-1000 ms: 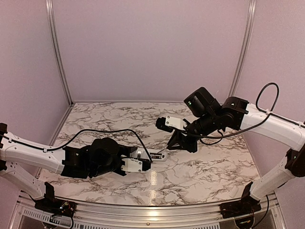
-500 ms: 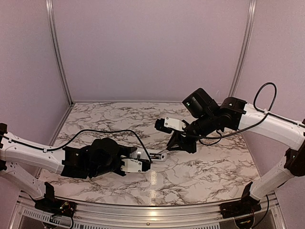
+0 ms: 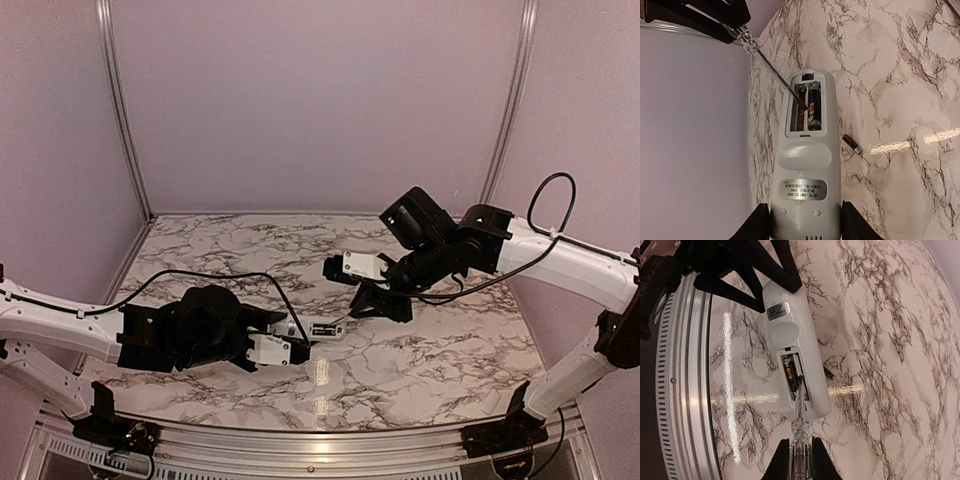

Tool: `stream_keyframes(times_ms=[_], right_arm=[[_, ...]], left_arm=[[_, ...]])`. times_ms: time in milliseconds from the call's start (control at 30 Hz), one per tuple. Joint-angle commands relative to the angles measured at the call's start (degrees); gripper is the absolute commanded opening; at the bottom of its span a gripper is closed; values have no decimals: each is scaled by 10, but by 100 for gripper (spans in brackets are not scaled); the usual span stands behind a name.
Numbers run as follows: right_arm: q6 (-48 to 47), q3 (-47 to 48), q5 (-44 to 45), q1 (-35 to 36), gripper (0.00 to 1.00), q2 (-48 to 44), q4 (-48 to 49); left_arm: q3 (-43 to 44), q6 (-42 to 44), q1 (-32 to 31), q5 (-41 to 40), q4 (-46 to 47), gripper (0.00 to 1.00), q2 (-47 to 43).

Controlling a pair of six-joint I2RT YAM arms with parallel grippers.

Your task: Unload the batteries from the remote control

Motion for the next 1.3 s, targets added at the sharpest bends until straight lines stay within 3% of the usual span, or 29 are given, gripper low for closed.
stream_keyframes(times_ms=[0, 500, 667, 833, 1000, 1133, 1267], right_arm=[[-48, 6, 31, 5, 0, -3, -19], [-154, 13, -49, 11, 0, -17, -3], [-132, 3, -58, 12, 0, -14, 11], [-82, -34, -50, 12, 0, -36, 55], [-14, -99, -48, 12, 0, -76, 119], [52, -152, -23, 12, 0, -99, 165], [108, -190, -12, 12, 0, -119, 197]], left_arm=[[7, 4, -3, 48, -12, 0, -27], [3, 38, -3, 39, 0, 0, -12], [-4, 22, -3, 41, 6, 0, -6], [-12, -61, -2, 75, -7, 0, -10], [-19, -129, 8, 118, -48, 17, -19], [-13, -202, 47, 186, -67, 36, -18], [4, -208, 78, 206, -101, 50, 10]])
